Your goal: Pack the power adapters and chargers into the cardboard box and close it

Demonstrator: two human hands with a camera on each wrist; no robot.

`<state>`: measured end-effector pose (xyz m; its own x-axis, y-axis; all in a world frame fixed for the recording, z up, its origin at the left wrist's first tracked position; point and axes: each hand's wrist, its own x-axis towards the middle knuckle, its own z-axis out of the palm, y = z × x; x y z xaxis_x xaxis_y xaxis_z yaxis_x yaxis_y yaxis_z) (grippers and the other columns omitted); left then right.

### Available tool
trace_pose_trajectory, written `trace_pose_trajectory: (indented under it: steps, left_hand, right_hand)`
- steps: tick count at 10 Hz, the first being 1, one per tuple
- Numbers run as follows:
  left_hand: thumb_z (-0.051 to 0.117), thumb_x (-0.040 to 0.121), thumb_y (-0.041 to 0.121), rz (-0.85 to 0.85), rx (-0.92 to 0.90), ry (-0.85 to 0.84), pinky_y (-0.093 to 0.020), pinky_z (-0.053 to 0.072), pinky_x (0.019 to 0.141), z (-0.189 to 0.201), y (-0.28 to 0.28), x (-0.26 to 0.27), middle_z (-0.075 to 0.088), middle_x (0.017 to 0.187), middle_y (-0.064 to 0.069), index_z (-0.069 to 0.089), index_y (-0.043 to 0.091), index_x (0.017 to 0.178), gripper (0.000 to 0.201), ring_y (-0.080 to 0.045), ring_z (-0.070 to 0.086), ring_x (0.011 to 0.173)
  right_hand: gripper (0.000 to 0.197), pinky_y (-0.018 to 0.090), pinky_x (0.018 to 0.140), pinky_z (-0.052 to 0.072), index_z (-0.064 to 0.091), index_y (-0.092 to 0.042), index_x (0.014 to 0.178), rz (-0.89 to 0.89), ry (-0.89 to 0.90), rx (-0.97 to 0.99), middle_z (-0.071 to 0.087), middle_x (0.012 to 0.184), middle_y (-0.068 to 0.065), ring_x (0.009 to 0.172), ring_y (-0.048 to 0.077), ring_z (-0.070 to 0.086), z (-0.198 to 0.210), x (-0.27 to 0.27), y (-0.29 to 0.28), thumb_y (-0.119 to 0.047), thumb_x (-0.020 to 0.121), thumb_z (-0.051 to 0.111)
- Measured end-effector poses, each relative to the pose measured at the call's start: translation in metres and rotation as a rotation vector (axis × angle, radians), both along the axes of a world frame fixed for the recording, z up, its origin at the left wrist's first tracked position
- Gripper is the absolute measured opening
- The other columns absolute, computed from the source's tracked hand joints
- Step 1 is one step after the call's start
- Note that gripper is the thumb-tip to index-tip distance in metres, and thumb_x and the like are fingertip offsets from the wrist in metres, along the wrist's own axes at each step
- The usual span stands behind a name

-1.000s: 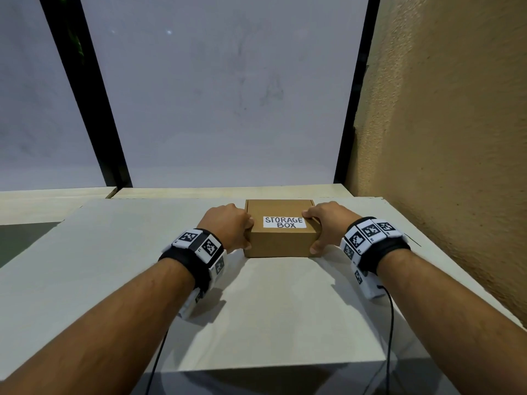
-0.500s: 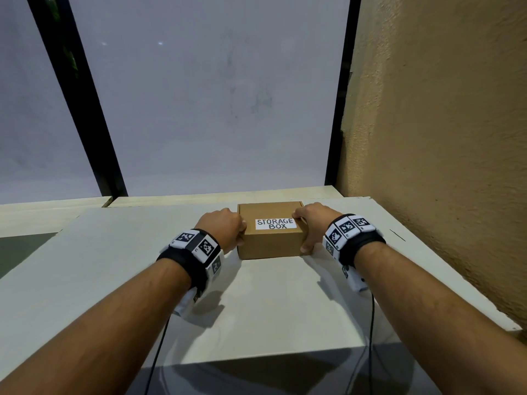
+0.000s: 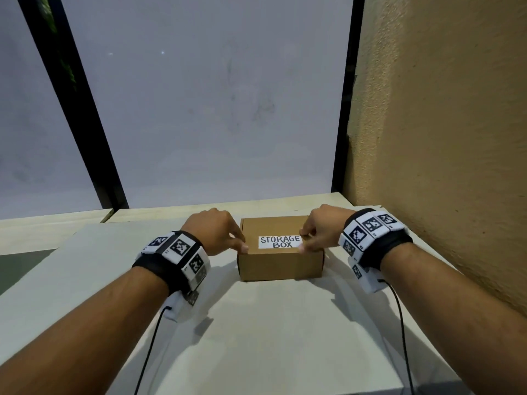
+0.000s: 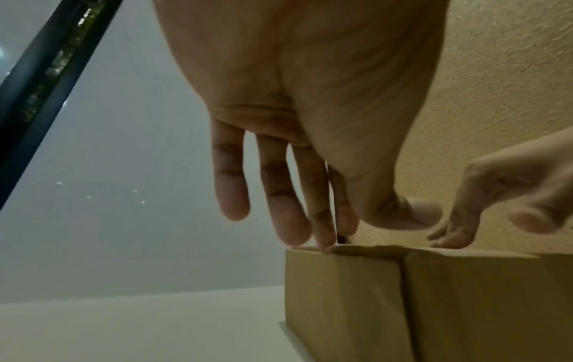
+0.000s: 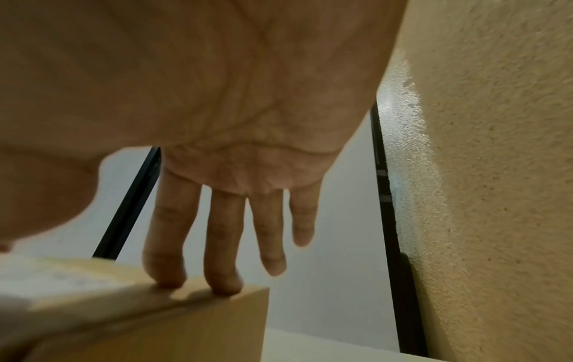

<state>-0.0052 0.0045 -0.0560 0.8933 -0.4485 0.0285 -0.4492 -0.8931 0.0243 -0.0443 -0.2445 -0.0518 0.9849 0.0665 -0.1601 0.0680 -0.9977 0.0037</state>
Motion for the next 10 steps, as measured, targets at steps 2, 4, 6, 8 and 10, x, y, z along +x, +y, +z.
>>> trace_pose_trajectory:
  steps: [2,4,6,8,10]
  left_hand:
    - [0.058,0.082,0.064,0.067,-0.168,-0.02,-0.038,0.052,0.09,-0.007,-0.021,0.018,0.067,0.124,0.003,0.069,0.036,0.119,0.048,-0.02,0.062,0.109]
    - [0.059,0.085,0.057,0.047,-0.17,-0.007,-0.041,0.048,0.098,-0.014,-0.03,0.029,0.057,0.139,0.009,0.065,0.035,0.125,0.045,-0.021,0.058,0.117]
    - [0.057,0.088,0.054,0.034,-0.133,-0.003,-0.04,0.049,0.095,-0.013,-0.032,0.039,0.06,0.136,0.006,0.065,0.034,0.125,0.043,-0.021,0.058,0.118]
    - [0.058,0.087,0.055,0.026,-0.168,-0.003,-0.04,0.049,0.098,-0.015,-0.043,0.065,0.06,0.135,0.005,0.064,0.036,0.126,0.044,-0.02,0.059,0.118]
    - [0.058,0.083,0.058,0.062,-0.159,0.065,-0.041,0.051,0.095,-0.014,-0.057,0.107,0.064,0.129,0.005,0.067,0.039,0.119,0.041,-0.017,0.062,0.112]
  right_hand:
    - [0.061,0.041,0.096,0.046,0.058,-0.031,0.13,-0.075,-0.088,0.05,0.059,0.132,0.001,0.12,0.024,0.055,0.0,0.021,0.008,-0.069,0.084,0.047]
    - [0.072,0.046,0.102,0.042,0.041,-0.031,0.143,-0.035,-0.039,-0.004,0.05,0.144,0.001,0.13,0.025,0.047,-0.011,0.04,0.012,-0.071,0.083,0.044]
    - [0.07,0.045,0.102,0.041,0.04,-0.034,0.144,-0.076,-0.067,0.021,0.046,0.148,0.001,0.132,0.025,0.045,-0.011,0.043,0.01,-0.07,0.084,0.046]
    - [0.07,0.046,0.105,0.04,0.037,-0.036,0.145,-0.06,-0.017,0.038,0.042,0.15,0.001,0.135,0.025,0.042,-0.015,0.058,0.007,-0.07,0.084,0.046]
    - [0.067,0.043,0.101,0.043,0.038,-0.037,0.143,-0.025,0.0,0.037,0.046,0.146,-0.003,0.131,0.023,0.046,0.006,0.078,0.0,-0.068,0.084,0.047]
